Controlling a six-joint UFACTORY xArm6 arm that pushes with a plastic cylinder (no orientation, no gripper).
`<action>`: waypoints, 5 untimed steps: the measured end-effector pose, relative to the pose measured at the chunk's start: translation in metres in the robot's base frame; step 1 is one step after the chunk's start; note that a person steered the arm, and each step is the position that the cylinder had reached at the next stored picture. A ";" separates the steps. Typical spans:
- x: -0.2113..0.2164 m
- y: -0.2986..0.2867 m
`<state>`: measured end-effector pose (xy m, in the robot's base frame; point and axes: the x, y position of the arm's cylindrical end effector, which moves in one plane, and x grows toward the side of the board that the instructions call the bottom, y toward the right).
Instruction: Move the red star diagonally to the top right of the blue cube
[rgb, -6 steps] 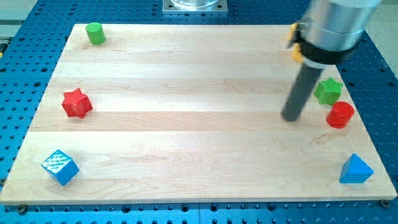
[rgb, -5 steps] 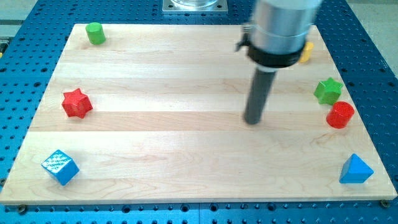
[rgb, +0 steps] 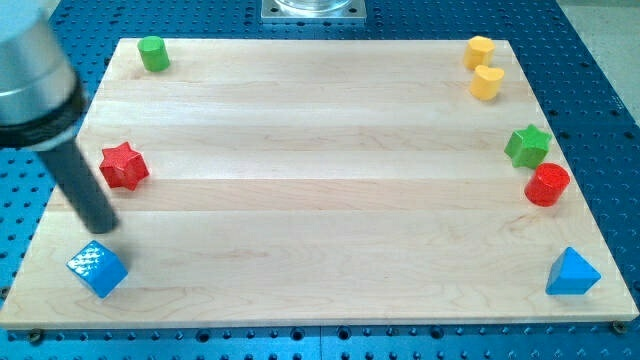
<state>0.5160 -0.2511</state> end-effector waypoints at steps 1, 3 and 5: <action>-0.015 -0.048; -0.077 -0.006; -0.083 0.112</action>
